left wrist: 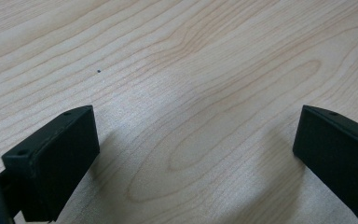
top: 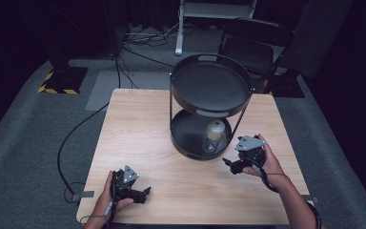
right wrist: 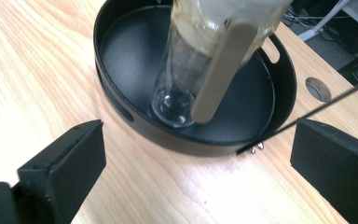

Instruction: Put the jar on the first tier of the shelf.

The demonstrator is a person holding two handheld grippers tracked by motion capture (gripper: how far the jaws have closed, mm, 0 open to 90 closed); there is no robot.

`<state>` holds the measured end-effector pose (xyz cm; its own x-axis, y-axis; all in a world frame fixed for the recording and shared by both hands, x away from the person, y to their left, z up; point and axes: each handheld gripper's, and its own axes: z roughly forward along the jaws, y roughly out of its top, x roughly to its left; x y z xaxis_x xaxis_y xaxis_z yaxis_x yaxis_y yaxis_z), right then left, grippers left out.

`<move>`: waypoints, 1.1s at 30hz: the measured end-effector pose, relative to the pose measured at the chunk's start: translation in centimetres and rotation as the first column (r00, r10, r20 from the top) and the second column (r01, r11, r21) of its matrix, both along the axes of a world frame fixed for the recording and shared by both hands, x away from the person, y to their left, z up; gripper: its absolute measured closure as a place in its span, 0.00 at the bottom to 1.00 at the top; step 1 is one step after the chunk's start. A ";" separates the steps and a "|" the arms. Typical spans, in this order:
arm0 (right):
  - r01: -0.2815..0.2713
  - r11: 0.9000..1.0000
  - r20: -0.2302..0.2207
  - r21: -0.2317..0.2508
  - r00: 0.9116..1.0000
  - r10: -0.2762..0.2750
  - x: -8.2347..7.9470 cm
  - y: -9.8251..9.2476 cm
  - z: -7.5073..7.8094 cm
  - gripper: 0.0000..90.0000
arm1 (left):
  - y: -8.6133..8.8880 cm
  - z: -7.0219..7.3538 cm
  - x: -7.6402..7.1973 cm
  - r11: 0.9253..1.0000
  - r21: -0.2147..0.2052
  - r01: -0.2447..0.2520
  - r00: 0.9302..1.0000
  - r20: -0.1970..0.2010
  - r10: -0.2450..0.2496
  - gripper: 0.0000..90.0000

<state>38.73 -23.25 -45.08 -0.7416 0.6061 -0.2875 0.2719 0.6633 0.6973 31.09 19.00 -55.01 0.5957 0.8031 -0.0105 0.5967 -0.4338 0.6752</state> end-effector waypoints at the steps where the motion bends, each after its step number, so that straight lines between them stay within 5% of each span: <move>1: -0.001 1.000 0.000 -0.003 1.000 0.001 -0.2 -0.1 -0.1 0.04 | 0.0 0.0 0.0 1.000 0.000 0.000 1.000 0.000 0.000 0.00; 17: 0.021 0.998 -0.008 -0.061 1.000 -0.022 -2.9 -2.9 -1.7 0.03 | 0.0 0.0 0.0 1.000 0.000 0.000 1.000 0.000 0.000 0.00; 20: 0.051 0.996 0.021 -0.067 0.999 -0.050 -3.5 -3.7 -2.0 0.03 | 0.0 0.0 0.0 1.000 0.000 0.000 1.000 0.000 0.000 0.00; 33: 0.087 0.993 -0.029 -0.081 0.996 -0.090 -5.3 -6.5 -4.2 0.03 | 0.0 0.0 0.0 1.000 0.000 -0.001 1.000 0.001 0.001 0.00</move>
